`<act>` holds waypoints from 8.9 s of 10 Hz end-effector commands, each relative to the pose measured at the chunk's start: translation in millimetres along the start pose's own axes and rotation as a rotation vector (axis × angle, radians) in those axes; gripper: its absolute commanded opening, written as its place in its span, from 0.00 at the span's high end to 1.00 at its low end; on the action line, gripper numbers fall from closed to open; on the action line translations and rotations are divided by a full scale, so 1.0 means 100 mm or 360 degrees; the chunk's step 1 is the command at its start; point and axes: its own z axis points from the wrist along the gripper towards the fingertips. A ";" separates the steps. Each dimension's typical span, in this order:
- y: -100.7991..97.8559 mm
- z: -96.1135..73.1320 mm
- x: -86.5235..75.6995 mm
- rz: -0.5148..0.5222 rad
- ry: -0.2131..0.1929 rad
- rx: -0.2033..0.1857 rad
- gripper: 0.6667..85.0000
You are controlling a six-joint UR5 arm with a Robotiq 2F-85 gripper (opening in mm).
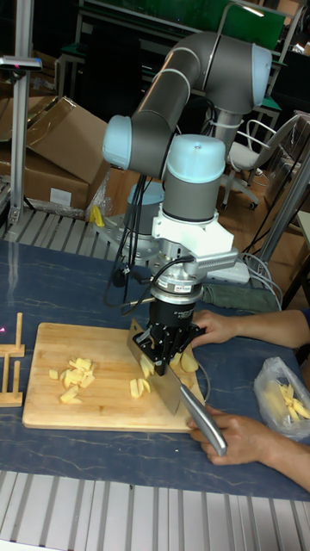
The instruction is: Chop the potatoes
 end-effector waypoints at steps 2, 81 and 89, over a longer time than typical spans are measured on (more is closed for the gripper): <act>-0.01 0.01 0.00 -0.0023 -0.0031 -0.0028 1.00; -0.20 -0.75 -0.25 0.0356 0.0131 0.0017 1.00; -0.20 -0.79 -0.34 0.0396 0.0070 0.0004 1.00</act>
